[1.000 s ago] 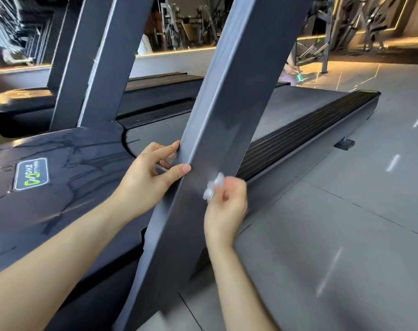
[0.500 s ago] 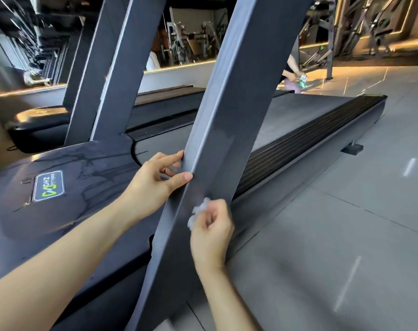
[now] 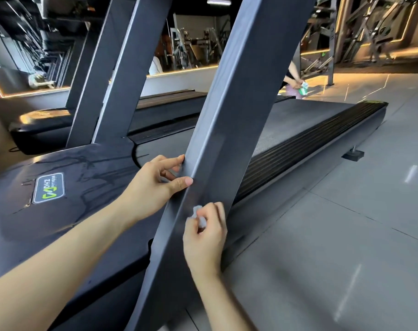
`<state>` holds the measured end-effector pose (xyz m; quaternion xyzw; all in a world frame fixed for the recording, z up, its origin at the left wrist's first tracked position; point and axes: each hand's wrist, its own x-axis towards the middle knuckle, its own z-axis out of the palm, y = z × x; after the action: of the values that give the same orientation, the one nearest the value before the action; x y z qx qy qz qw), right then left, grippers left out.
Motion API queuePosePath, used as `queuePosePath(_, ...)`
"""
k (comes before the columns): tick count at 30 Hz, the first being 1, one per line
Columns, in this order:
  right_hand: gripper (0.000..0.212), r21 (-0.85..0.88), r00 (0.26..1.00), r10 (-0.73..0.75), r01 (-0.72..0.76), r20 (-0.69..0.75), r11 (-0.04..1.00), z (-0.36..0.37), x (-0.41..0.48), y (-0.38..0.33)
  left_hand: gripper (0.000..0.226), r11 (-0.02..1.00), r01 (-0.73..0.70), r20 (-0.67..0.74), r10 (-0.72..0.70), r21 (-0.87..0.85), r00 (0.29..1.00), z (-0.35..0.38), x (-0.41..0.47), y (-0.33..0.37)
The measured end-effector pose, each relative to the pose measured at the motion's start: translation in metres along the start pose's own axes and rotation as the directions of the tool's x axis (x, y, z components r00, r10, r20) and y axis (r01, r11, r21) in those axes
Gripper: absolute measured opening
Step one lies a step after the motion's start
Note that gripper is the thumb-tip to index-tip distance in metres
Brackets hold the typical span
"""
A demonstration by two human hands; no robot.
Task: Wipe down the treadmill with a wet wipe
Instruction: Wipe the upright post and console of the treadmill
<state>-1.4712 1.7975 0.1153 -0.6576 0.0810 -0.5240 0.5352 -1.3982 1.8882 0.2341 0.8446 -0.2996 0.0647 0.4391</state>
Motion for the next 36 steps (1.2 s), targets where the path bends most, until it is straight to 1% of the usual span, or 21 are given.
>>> queuePosePath(2, 0.032, -0.02, 0.999, -0.047, 0.047, 0.022, 0.999, -0.004, 0.019, -0.002, 0.062, 1.0, 0.005, 0.006, -0.005, 0.001, 1.0, 0.0, 0.001, 0.0)
queuePosePath(3, 0.028, -0.006, 0.997, -0.074, 0.074, -0.004, 0.997, -0.004, 0.043, -0.007, 0.062, 1.0, 0.005, 0.008, -0.005, 0.001, 1.0, 0.0, 0.0, 0.0)
queuePosePath(5, 0.018, 0.01, 0.984, -0.131, 0.133, -0.118, 0.991, -0.004, 0.106, -0.022, 0.062, 1.0, 0.004, 0.004, -0.004, 0.0, 1.0, 0.001, -0.002, 0.0)
queuePosePath(7, 0.011, -0.005, 0.97, -0.164, 0.165, -0.182, 0.986, -0.004, 0.162, -0.04, 0.061, 1.0, 0.005, -0.008, -0.005, 0.005, 1.0, 0.002, -0.003, 0.001)
queuePosePath(9, 0.012, -0.024, 0.96, -0.179, 0.178, -0.216, 0.984, 0.001, 0.174, -0.051, 0.061, 1.0, 0.011, -0.01, -0.011, 0.014, 1.0, 0.001, -0.004, 0.002)
queuePosePath(11, 0.02, -0.033, 0.95, -0.188, 0.185, -0.248, 0.982, 0.003, 0.146, -0.048, 0.058, 1.0, 0.023, 0.006, -0.023, 0.001, 1.0, 0.0, -0.005, 0.003)
queuePosePath(13, 0.028, -0.033, 0.961, -0.171, 0.168, -0.219, 0.985, 0.006, 0.094, -0.033, 0.053, 0.999, 0.036, 0.028, -0.035, -0.031, 0.999, -0.002, -0.004, 0.002)
queuePosePath(15, 0.03, -0.04, 0.984, -0.129, 0.125, -0.121, 0.991, 0.006, 0.041, -0.02, 0.049, 0.996, 0.056, 0.043, -0.053, -0.065, 0.998, -0.004, -0.002, -0.001)
queuePosePath(17, 0.026, -0.025, 0.994, -0.109, 0.109, -0.011, 0.994, 0.003, 0.012, -0.014, 0.049, 0.994, 0.074, 0.056, -0.07, -0.08, 0.996, -0.007, -0.001, -0.003)
queuePosePath(18, 0.025, -0.02, 0.993, -0.114, 0.115, 0.032, 0.993, 0.001, 0.014, -0.015, 0.05, 0.993, 0.079, 0.062, -0.074, -0.084, 0.995, -0.008, -0.002, -0.003)
queuePosePath(20, 0.024, -0.014, 0.987, -0.154, 0.155, 0.048, 0.988, -0.003, 0.045, -0.023, 0.051, 0.992, 0.086, 0.072, -0.08, -0.094, 0.994, -0.007, -0.004, -0.002)
queuePosePath(22, 0.023, -0.008, 0.981, -0.196, 0.196, 0.011, 0.981, -0.004, 0.097, -0.039, 0.053, 0.991, 0.093, 0.075, -0.086, -0.093, 0.993, -0.007, -0.006, -0.002)
queuePosePath(24, 0.012, -0.066, 0.97, -0.241, 0.239, -0.016, 0.969, -0.002, 0.145, -0.057, 0.055, 0.993, 0.091, 0.078, -0.084, -0.082, 0.993, -0.007, -0.008, -0.001)
queuePosePath(26, 0.01, -0.075, 0.971, -0.232, 0.228, -0.048, 0.971, 0.003, 0.163, -0.064, 0.056, 0.994, 0.085, 0.082, -0.079, -0.072, 0.994, -0.009, -0.011, 0.0)
queuePosePath(28, 0.012, -0.063, 0.973, -0.215, 0.21, -0.084, 0.976, 0.008, 0.149, -0.06, 0.055, 0.996, 0.08, 0.099, -0.076, -0.044, 0.992, -0.012, -0.015, -0.001)
queuePosePath(31, 0.018, -0.05, 0.979, -0.184, 0.18, -0.087, 0.982, 0.014, 0.082, -0.042, 0.052, 0.996, 0.074, 0.102, -0.069, -0.048, 0.992, -0.015, -0.015, -0.006)
queuePosePath(33, 0.023, -0.06, 0.993, -0.118, 0.117, -0.02, 0.991, 0.018, 0.022, -0.027, 0.047, 0.992, 0.1, 0.083, -0.093, -0.08, 0.992, -0.015, -0.014, -0.011)
queuePosePath(35, 0.022, -0.106, 0.995, -0.006, 0.017, 0.1, 0.994, 0.021, -0.039, -0.01, 0.039, 0.983, 0.157, 0.059, -0.152, -0.091, 0.987, -0.014, -0.014, -0.017)
queuePosePath(36, 0.019, -0.125, 0.986, 0.028, -0.008, 0.162, 0.992, 0.02, -0.064, -0.005, 0.035, 0.978, 0.182, 0.056, -0.177, -0.1, 0.983, -0.013, -0.017, -0.02)
